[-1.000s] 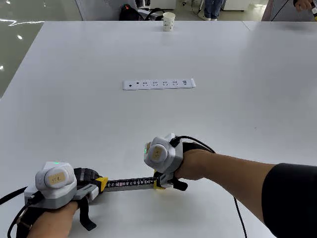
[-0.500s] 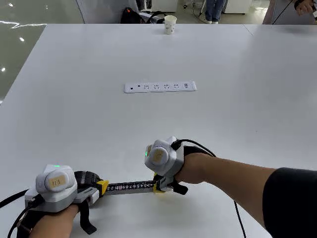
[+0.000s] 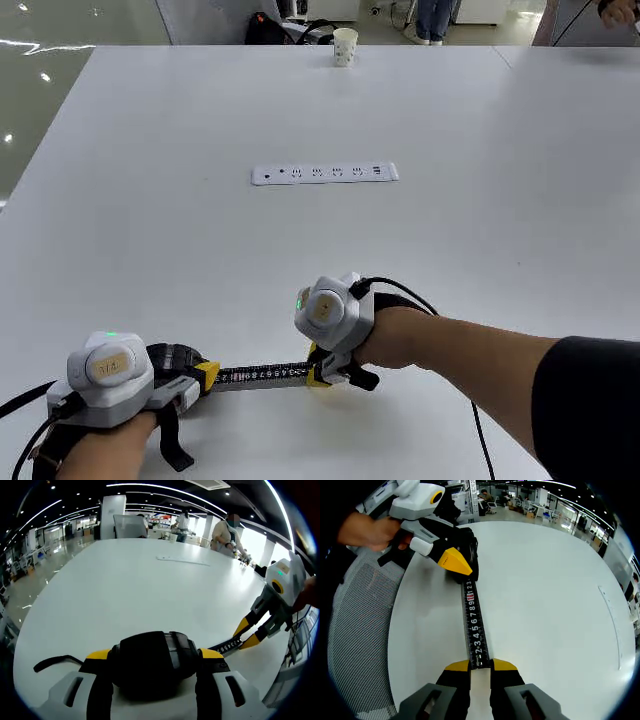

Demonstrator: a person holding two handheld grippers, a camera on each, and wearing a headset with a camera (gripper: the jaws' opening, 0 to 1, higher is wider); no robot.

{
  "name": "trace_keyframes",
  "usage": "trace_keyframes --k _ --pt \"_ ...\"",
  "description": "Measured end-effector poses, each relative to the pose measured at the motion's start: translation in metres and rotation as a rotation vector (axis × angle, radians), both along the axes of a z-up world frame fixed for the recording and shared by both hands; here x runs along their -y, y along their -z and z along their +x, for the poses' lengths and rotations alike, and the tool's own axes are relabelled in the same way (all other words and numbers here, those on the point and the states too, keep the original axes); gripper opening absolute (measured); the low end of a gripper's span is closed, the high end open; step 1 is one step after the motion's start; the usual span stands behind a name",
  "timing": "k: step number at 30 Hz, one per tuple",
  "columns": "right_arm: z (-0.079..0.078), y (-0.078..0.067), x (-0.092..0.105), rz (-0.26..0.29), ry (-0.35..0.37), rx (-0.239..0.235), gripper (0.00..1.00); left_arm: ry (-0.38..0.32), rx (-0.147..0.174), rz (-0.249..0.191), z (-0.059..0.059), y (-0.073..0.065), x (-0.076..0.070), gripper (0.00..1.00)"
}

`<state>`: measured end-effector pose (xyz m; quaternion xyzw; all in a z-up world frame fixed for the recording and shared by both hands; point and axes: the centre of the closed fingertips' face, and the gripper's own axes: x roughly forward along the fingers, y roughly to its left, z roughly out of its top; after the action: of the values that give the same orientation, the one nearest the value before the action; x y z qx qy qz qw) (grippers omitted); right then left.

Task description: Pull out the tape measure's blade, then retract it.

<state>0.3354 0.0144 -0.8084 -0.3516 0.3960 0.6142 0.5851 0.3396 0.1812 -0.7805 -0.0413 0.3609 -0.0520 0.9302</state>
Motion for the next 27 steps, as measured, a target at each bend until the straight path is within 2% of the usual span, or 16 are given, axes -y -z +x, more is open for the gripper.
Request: trace_keyframes --k 27 --pt "-0.003 0.0 -0.012 0.019 -0.004 -0.002 0.11 0.001 -0.005 0.002 0.0 -0.001 0.0 0.62"
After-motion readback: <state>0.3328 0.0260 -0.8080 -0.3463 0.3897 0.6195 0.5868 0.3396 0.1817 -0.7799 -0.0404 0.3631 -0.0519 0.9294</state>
